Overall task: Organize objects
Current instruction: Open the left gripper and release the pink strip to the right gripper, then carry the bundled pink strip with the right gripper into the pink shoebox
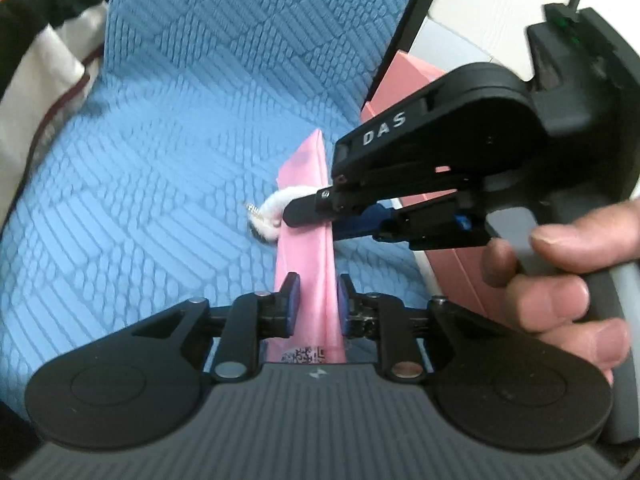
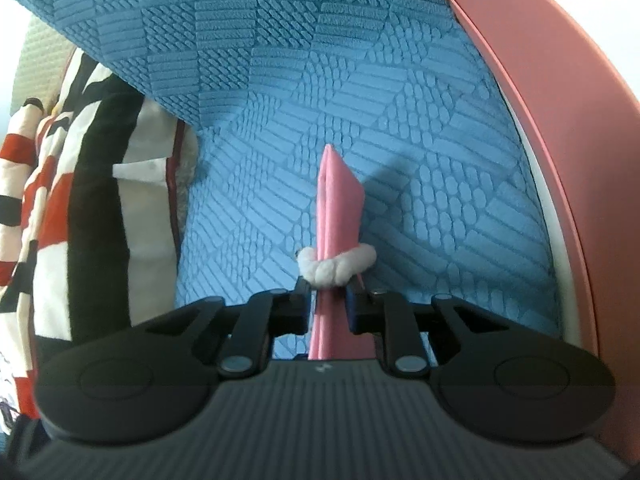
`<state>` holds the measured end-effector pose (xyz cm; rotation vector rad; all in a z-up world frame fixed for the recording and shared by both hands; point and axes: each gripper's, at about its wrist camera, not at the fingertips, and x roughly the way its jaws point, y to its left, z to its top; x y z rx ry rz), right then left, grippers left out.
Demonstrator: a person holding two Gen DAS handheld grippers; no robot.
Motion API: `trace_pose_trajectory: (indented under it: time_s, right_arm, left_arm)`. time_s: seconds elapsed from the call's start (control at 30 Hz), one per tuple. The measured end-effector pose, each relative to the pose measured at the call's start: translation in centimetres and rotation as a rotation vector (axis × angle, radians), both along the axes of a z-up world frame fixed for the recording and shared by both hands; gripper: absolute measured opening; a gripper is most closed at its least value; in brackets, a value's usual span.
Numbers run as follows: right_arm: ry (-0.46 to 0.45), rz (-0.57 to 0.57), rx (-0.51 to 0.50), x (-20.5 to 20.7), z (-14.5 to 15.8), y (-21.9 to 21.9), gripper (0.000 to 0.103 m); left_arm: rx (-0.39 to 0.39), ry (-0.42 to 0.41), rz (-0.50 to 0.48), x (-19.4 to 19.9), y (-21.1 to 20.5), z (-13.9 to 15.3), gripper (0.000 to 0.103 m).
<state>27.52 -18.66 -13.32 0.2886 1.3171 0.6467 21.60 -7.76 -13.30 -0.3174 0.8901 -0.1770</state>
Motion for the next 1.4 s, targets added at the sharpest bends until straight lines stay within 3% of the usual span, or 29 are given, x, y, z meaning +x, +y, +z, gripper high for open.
trace_pose_trajectory:
  time_s: [0.23,0.43,0.7,1.0,1.4]
  right_arm:
    - [-0.007,0.003,-0.027,-0.5,-0.7,0.3,0.018]
    - [-0.082,0.026,-0.064,-0.2,0.6,0.0,0.012]
    - [-0.221,0.089,-0.112,-0.3,4.1,-0.9,0.012]
    - [-0.247,0.14,-0.082,-2.5,8.2,-2.1,0.012]
    - [-0.283,0.173,-0.049,-3.5,13.9,-5.4,0.012]
  left_arm:
    - [-0.03,0.021,0.018,0.3,0.3,0.0,0.023]
    - [-0.08,0.02,0.046,0.1,1.0,1.2,0.044]
    - [-0.059,0.021,0.094,-1.1,1.6,3.3,0.053]
    - [0.008,0.012,0.128,-2.1,1.2,6.5,0.072]
    - [0.028,0.003,0.166,-3.4,-0.5,11.7,0.096]
